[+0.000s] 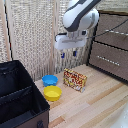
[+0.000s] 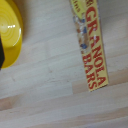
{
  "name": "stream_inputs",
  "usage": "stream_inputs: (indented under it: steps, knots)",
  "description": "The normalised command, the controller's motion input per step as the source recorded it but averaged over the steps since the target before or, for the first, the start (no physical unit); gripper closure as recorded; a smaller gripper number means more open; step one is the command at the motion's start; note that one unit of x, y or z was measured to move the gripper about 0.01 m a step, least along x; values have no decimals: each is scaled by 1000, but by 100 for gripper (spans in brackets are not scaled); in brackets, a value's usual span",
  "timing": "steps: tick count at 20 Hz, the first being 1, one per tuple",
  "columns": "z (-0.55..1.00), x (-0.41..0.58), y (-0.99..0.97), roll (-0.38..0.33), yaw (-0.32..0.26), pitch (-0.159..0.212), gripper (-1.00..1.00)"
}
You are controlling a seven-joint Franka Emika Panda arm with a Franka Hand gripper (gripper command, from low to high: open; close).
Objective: Position your gripper near the granola bar, please. Lightly grip the granola bar with your gripping tool. Relocate your gripper along with the granola bar toward the leading division of the caddy with caution. Gently release the granola bar into the leading division of the caddy.
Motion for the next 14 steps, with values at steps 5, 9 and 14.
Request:
stream_inputs:
  steps: [5, 9, 14]
  knots:
    - [-253, -63, -290, 2, 10, 18, -100]
    - [-334, -121, -234, 0, 12, 2, -100]
    - [-361, -97, -83, -10, 41, 4, -100]
